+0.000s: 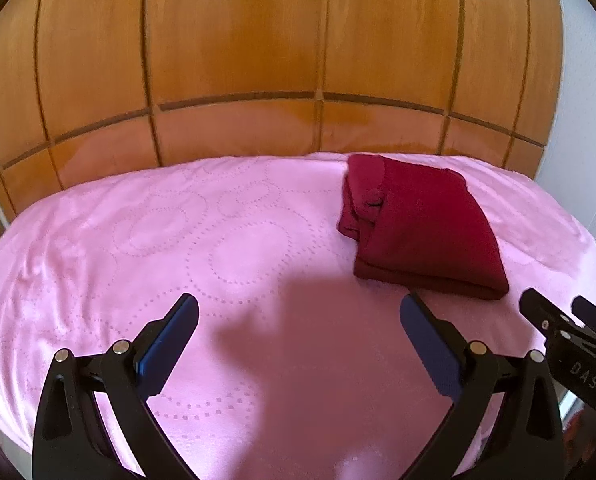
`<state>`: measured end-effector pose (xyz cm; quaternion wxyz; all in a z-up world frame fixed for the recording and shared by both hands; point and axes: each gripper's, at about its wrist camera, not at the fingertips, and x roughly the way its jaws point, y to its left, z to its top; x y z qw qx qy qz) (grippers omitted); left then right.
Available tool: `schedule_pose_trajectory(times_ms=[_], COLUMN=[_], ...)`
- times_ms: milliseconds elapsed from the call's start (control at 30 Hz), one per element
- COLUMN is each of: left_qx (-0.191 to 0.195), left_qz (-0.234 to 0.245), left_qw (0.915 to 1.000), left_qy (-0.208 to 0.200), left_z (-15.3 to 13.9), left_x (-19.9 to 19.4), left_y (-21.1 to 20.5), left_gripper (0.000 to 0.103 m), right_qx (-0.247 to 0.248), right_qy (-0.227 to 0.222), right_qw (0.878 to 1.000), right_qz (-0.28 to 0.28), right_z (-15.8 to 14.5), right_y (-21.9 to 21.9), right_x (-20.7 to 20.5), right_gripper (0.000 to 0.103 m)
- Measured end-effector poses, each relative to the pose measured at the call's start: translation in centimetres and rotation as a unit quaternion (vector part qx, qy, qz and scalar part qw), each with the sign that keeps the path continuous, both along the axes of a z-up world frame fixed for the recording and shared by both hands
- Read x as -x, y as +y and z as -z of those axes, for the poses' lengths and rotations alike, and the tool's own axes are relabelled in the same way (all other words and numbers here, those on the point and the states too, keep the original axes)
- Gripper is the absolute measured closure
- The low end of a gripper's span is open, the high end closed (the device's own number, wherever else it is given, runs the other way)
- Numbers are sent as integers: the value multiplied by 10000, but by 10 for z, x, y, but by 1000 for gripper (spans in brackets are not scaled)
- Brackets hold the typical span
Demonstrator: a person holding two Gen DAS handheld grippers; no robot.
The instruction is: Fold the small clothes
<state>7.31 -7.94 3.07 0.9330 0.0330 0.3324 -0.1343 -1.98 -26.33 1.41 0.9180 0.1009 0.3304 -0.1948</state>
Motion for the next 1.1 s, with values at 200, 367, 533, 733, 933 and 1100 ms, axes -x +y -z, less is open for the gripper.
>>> schedule_pose_trajectory(times_ms=[200,367,533,733,933,1100], left_qx=[-46,-89,-109,-85,-109,-125], left_qz=[15,31,30,38,44,49], left_qw=[9999,9998,9998,9997,9995,9984], left_qy=[151,187,181,207,287,551], left_z=[2,5,6,6,11,21], left_x=[-4,-6,-5,-5,-9,-25], left_y=[1,1,1,0,4,15], left_gripper=[2,2,2,2,2,2], right_qx=[-68,-53,-72,-83,-93,-117], right_qy=[36,42,74,95,130,205], right_qw=[10000,10000,9999,9999,9998,9997], right_qz=[5,-33,-32,-29,-76,-87], right_z=[3,4,6,7,9,15], right_y=[0,2,1,0,2,1], right_x=[-1,-2,-2,-4,-4,-6], right_gripper=[4,4,4,4,4,4])
